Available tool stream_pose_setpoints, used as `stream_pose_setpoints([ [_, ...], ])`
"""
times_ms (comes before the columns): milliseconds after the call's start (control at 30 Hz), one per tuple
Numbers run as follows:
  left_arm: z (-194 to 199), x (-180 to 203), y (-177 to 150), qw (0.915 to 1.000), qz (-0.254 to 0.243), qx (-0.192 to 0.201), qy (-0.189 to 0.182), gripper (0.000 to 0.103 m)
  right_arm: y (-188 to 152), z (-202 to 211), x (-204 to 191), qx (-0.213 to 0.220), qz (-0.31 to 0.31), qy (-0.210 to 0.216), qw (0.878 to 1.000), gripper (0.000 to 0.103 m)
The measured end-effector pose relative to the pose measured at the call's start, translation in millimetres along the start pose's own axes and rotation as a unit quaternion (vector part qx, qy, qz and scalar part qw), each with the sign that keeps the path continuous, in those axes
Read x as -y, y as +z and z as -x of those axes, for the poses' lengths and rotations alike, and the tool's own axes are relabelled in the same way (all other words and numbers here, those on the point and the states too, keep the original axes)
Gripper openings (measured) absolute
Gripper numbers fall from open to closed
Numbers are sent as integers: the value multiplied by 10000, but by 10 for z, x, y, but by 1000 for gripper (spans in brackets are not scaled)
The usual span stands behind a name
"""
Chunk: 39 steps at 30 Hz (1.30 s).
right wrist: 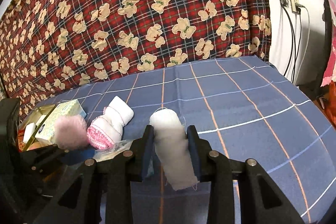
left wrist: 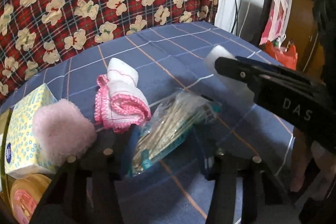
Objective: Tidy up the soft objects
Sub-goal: 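Grasp the white rolled cloth with the right gripper while the left gripper reaches the clear bag of sticks, then grasp and lift the clear bag of sticks with the left gripper while the right gripper holds the cloth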
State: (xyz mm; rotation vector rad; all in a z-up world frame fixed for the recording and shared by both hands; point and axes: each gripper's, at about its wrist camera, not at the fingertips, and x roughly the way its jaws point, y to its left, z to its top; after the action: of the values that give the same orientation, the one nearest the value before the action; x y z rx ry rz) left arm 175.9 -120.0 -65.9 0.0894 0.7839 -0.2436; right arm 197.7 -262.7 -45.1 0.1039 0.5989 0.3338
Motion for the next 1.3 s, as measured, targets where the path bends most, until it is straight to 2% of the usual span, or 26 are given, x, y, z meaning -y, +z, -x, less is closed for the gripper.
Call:
stream_pose_setpoints([
  [67, 10, -52, -1, 9999, 104, 31, -122, 33, 1, -1, -11, 16, 0, -66, 10000, 35],
  [200, 31, -189, -11, 9980, 418, 69, -478, 27, 9, 6, -14, 87, -77, -106, 9999, 35],
  [433, 33, -216, -7, 9972, 512, 69, -545, 25, 14, -22, 71, 41, -337, 34, 9994, 35],
  [667, 36, -212, -8, 9974, 504, 71, -507, 23, 16, -40, 61, -8, -308, 151, 9994, 35],
  [767, 55, -227, -7, 9976, 533, 147, -423, 21, 24, -110, 111, -137, -466, 214, 9986, 35],
  [867, 136, -202, -12, 9981, 454, 348, -241, 20, 24, -206, 213, -242, -910, 436, 9946, 35],
  [1000, 203, -239, -33, 9978, 441, 476, -113, 20, 36, -132, 149, 41, -918, 323, 9952, 35],
  [1300, 449, -412, -43, 9930, 761, 856, -288, 19, 43, 142, 43, 751, -629, 186, 9950, 35],
])
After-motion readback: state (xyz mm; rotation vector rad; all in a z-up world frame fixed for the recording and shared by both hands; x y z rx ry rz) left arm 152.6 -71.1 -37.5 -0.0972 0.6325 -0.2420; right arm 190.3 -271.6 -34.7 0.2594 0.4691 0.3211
